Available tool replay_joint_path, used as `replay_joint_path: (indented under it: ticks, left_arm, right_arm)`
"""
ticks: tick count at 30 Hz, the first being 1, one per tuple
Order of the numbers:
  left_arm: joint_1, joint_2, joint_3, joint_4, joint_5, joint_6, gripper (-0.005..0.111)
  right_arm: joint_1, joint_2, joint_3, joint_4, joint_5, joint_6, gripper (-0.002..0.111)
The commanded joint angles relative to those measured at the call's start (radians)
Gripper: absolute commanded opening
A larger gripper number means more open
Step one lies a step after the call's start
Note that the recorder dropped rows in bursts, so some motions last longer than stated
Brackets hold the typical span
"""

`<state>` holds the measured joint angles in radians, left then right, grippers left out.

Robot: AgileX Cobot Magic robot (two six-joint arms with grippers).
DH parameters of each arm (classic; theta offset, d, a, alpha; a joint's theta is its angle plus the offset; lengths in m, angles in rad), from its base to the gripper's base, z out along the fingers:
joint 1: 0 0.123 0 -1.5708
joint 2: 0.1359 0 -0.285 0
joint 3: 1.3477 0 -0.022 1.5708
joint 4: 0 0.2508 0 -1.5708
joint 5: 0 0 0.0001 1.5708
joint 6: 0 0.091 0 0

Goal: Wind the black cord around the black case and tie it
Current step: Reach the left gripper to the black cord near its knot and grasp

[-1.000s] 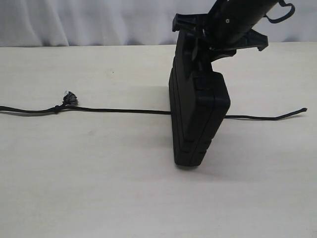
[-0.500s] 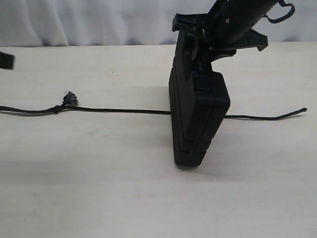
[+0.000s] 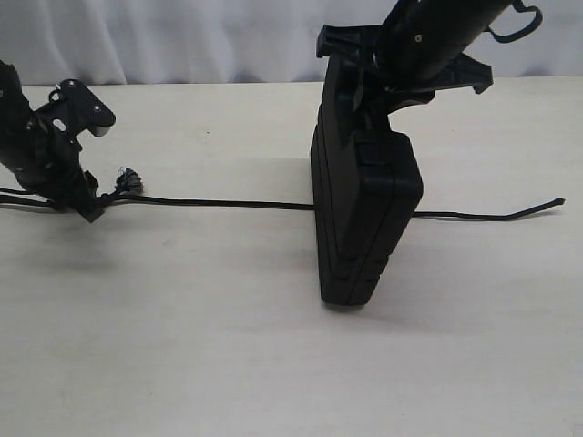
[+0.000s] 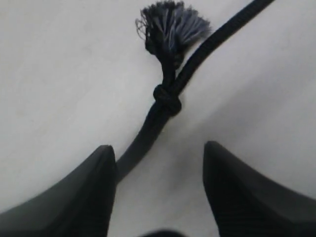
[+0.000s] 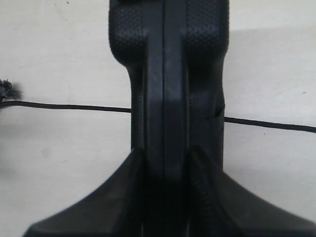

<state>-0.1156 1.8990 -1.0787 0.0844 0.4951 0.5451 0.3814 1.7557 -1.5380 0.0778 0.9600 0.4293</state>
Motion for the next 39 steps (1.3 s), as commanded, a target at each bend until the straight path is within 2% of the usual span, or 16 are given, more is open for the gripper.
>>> replay_joint_path:
  ticks: [1,5,10,13,15,18,19,20,26,28,29,31,33,36,37,39]
  left_arm:
    - [-0.008,0.079,-0.086,-0.015,0.004,0.004,0.051]
    - [-0.011,0.16,-0.18,-0.018,0.108,0.004,0.051]
    - [-0.012,0.209,-0.187,-0.018,0.013,0.004,0.051]
    - [-0.013,0.225,-0.187,-0.022,0.002,0.004,0.048]
    - [-0.013,0.225,-0.187,-0.022,0.015,0.004,0.035]
    - [-0.013,0.225,-0.187,-0.048,0.045,0.004,0.009]
    - [-0.013,0.225,-0.187,-0.076,0.055,0.002,0.002]
    - [-0.013,0.225,-0.187,-0.104,0.068,0.0,0.0]
    - [-0.011,0.225,-0.193,-0.498,0.182,-0.149,0.0]
    - [-0.011,0.225,-0.193,-0.649,0.272,-0.119,0.0]
    - [-0.014,0.225,-0.193,-0.703,0.318,-0.066,0.001]
    - [-0.014,0.225,-0.193,-0.82,0.437,0.035,0.009]
    - [-0.014,0.225,-0.193,-0.893,0.507,0.057,0.023]
    - [-0.014,0.225,-0.191,-0.966,0.561,0.057,0.051]
    - [-0.014,0.225,-0.191,-0.99,0.57,0.055,0.058]
    - [-0.018,0.225,-0.191,-1.036,0.6,0.058,0.062]
  right_arm:
    - [-0.006,0.007,-0.001,0.019,-0.013,0.004,0.004]
    - [-0.006,0.007,-0.001,0.019,-0.013,0.004,0.004]
    - [-0.006,0.007,-0.001,0.019,-0.013,0.004,0.004]
    - [-0.006,0.007,-0.001,0.019,-0.013,0.004,0.004]
    - [-0.006,0.007,-0.001,0.019,-0.013,0.004,0.004]
    - [-0.006,0.007,-0.001,0.019,-0.013,0.004,0.004]
    - [-0.006,0.007,-0.001,0.019,-0.013,0.004,0.004]
    - [-0.006,0.007,-0.001,0.019,-0.013,0.004,0.004]
    - [-0.006,0.007,-0.001,0.019,-0.015,0.004,0.004]
    - [-0.006,0.007,-0.001,0.019,-0.015,0.004,0.004]
    - [-0.006,0.007,-0.001,0.019,-0.015,0.004,0.004]
    - [-0.006,0.007,-0.001,0.019,-0.015,0.004,0.004]
    - [-0.006,0.007,-0.001,0.019,-0.015,0.004,0.004]
    - [-0.006,0.007,-0.001,0.019,-0.017,0.004,0.004]
    - [-0.006,0.007,-0.001,0.019,-0.017,0.004,0.004]
    - [-0.006,0.007,-0.001,0.019,-0.017,0.004,0.004]
